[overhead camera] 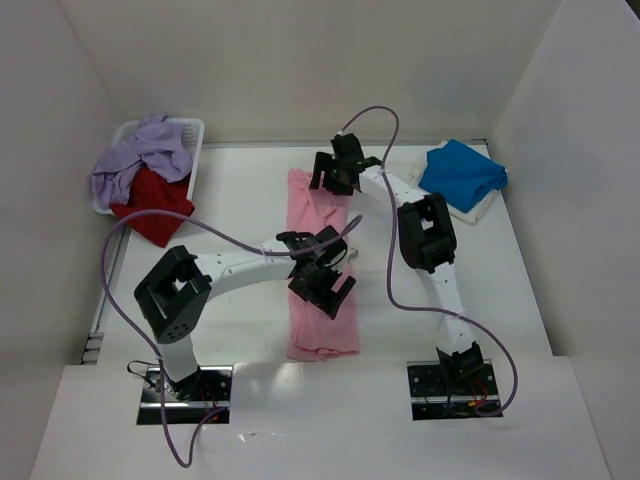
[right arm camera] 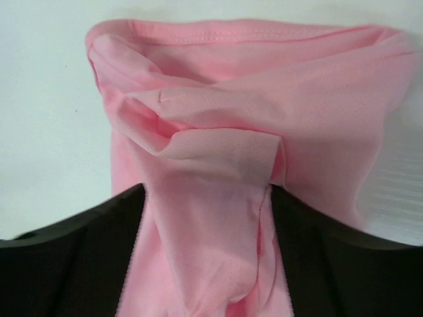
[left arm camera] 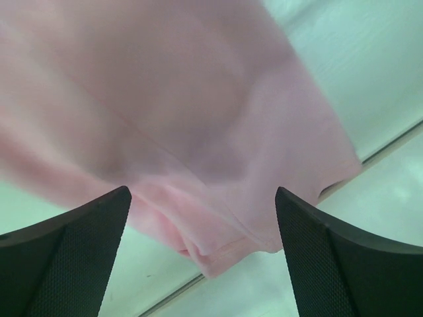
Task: Fold and stack the t-shirts
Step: Rotate the tshirt 90 degrees
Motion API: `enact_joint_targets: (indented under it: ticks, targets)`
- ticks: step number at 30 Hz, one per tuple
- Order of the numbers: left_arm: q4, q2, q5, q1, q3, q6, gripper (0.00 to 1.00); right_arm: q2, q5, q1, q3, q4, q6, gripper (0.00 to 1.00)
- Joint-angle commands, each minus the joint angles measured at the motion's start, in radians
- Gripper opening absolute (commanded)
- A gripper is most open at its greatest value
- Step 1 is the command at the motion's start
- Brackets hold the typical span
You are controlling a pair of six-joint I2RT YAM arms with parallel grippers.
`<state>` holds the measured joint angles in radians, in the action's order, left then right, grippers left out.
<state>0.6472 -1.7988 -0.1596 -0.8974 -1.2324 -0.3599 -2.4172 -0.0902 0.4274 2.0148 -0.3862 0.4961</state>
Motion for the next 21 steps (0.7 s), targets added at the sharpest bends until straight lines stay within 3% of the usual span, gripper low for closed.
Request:
enact_joint_targets:
  ticks: [1,2,5,8,9,11,18,21]
  targets:
    - [0.012,0.16,0.179,0.002,-0.134,-0.068,0.99,0.136,0.018,-0.041,0.059,-0.019,-0.033,0.88]
    - [-0.001,0.249,0.236,0.011,-0.156,-0.112,1.0,0.191,0.018,-0.053,0.059,-0.019,-0.056,1.0]
    - [-0.043,0.36,0.317,0.049,-0.104,-0.168,1.0,0.331,0.03,-0.062,-0.007,-0.019,-0.077,1.0]
    - [-0.098,0.533,0.367,0.071,0.028,-0.273,1.0,0.553,0.061,-0.062,-0.225,0.049,-0.09,1.0]
    - [-0.11,0.561,0.367,0.087,0.059,-0.274,1.0,0.553,0.061,-0.062,-0.226,0.067,-0.09,1.0]
    - [-0.123,0.633,0.335,0.107,0.16,-0.33,1.0,0.708,0.06,-0.062,-0.506,0.133,-0.054,1.0]
    - [-0.169,0.638,0.23,0.117,0.287,-0.401,1.0,0.884,-0.005,-0.062,-0.85,0.176,0.052,1.0]
    - [-0.178,0.638,0.169,0.117,0.356,-0.436,1.0,0.934,0.018,0.006,-0.927,0.117,0.071,1.0]
